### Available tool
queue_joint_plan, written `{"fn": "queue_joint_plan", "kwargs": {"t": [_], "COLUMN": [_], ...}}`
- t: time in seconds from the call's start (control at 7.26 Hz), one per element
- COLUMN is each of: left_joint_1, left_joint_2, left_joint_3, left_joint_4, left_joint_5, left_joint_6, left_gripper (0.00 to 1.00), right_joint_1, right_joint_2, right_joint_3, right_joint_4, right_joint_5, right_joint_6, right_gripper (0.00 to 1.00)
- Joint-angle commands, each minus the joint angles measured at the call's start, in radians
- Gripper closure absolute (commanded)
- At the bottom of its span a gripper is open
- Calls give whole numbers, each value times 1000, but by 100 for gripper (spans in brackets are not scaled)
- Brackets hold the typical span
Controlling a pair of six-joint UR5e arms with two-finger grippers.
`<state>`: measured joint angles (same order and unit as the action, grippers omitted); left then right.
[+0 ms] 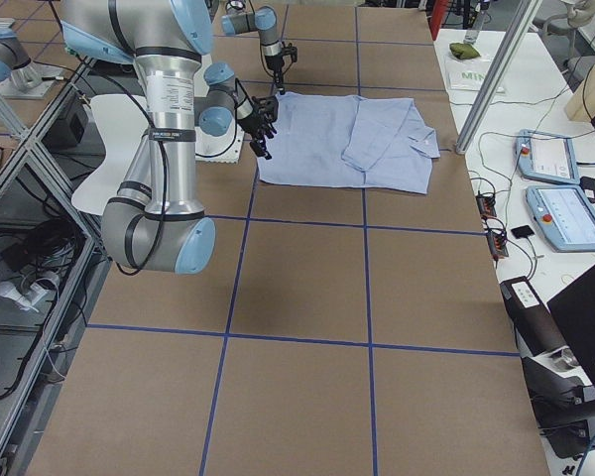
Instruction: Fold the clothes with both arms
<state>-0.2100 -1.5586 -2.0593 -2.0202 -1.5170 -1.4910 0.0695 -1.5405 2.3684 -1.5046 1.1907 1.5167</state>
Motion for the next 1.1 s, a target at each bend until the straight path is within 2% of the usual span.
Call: {"fn": "queue_joint_plan", "kwargs": {"t": [0.0, 0.28, 0.41, 0.96], "left_joint_1": [0, 0, 0, 0], "left_joint_2": [-6, -5, -3, -8], "left_joint_3": [-1, -13, -16, -16], "left_joint_4": [0, 0, 0, 0], "left_joint_5": [-2, 0, 0, -2], "left_joint_6": [0, 0, 0, 0], "left_gripper": [100, 100, 100, 100], "right_joint_1": [-109, -135, -138, -145], "right_joint_2": [0, 37, 43, 62], "right_joint_3": [-110, -202, -219, -265], "right_joint_4": [30, 41, 41, 41], "right_joint_5": [-168, -187, -187, -187], "right_joint_6": [116, 165, 169, 168], "right_gripper": [14, 54, 57, 57]}}
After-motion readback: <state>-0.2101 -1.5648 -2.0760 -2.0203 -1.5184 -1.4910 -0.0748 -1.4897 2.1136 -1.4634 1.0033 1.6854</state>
